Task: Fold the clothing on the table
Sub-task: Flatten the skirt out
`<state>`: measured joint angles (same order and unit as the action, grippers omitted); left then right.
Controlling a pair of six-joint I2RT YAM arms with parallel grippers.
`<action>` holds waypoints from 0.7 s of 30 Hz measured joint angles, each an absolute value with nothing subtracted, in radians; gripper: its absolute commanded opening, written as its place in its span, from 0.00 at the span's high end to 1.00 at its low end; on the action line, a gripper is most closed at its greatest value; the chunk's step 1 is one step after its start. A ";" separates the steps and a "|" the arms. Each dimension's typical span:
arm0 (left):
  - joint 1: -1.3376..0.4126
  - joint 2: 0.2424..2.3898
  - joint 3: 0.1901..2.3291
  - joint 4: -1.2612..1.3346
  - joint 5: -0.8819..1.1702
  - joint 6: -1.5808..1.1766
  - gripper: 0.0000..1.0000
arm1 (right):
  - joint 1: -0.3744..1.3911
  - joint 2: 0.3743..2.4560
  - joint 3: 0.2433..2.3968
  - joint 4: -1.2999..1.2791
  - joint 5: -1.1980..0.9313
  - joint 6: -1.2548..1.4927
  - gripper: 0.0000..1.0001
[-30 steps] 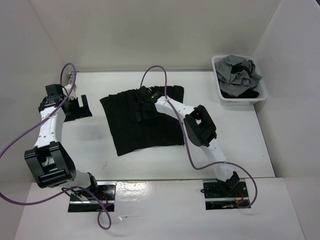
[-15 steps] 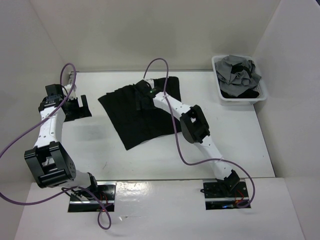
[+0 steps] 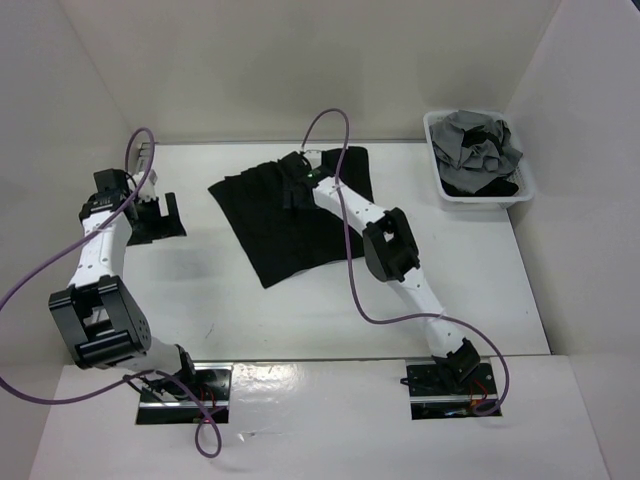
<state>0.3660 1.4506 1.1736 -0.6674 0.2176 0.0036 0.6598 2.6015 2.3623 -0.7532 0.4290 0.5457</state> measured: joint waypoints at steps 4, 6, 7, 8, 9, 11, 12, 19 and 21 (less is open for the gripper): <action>0.364 1.505 1.184 -0.678 0.278 0.023 0.01 | 0.647 2.605 2.397 -0.789 0.401 0.539 0.02; 0.356 1.540 1.205 -0.688 0.310 0.026 0.01 | 0.646 2.598 2.410 -0.793 0.382 0.524 0.02; 0.350 1.558 1.218 -0.686 0.326 0.025 0.01 | 0.645 2.589 2.410 -0.794 0.371 0.513 0.02; 0.343 1.576 1.232 -0.683 0.345 0.025 0.01 | 0.645 2.575 2.409 -0.794 0.360 0.499 0.02; 0.336 1.596 1.248 -0.679 0.370 0.024 0.01 | 0.645 2.558 2.400 -0.793 0.350 0.480 0.02; 0.319 1.642 1.295 -0.675 0.411 0.019 0.01 | 0.644 2.496 2.354 -0.780 0.334 0.433 0.02; 0.310 1.665 1.319 -0.667 0.425 0.017 0.01 | 0.640 2.452 2.314 -0.772 0.327 0.401 0.02; 0.172 1.830 1.479 -0.562 0.470 -0.034 0.01 | 0.513 2.115 1.948 -0.706 0.141 0.129 0.02; 0.132 1.881 1.513 -0.533 0.484 -0.052 0.01 | 0.439 2.067 1.873 -0.707 0.111 0.052 0.02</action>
<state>0.1318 1.8812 1.5131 -0.5335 0.4843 -0.0517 0.4389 2.0666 1.8729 -0.7071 0.1108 0.0517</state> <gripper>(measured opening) 0.990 0.982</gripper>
